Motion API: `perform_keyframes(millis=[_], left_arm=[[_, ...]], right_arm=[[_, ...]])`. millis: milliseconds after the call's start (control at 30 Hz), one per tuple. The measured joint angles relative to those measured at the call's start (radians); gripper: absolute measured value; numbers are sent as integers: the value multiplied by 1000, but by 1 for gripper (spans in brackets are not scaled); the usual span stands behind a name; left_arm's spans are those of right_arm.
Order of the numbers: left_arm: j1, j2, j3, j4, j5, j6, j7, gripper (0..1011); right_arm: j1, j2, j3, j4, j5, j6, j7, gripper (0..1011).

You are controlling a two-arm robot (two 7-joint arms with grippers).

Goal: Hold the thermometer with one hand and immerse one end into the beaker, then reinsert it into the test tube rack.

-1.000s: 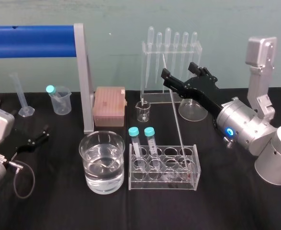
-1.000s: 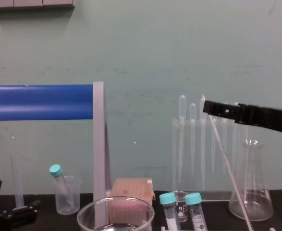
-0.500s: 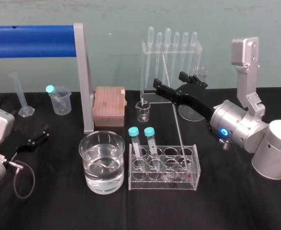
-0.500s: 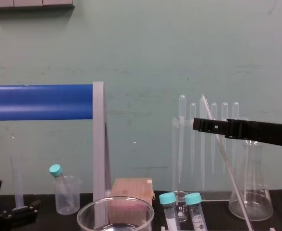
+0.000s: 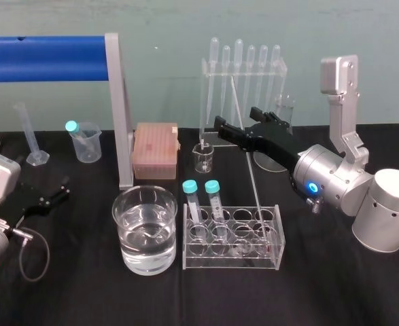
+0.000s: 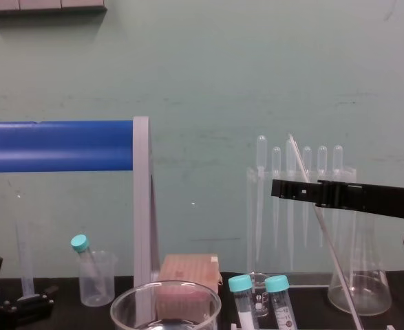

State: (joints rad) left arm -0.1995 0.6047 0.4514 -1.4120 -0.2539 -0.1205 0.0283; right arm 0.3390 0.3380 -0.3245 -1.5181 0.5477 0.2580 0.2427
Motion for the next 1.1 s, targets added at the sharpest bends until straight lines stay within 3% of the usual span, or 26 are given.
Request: perform_keyframes(millis=[1100], left_arm=[[0, 0, 0, 0, 0, 0, 0, 1008]], right_arm=[[-24, 8, 7, -43, -10, 24, -25, 1003]])
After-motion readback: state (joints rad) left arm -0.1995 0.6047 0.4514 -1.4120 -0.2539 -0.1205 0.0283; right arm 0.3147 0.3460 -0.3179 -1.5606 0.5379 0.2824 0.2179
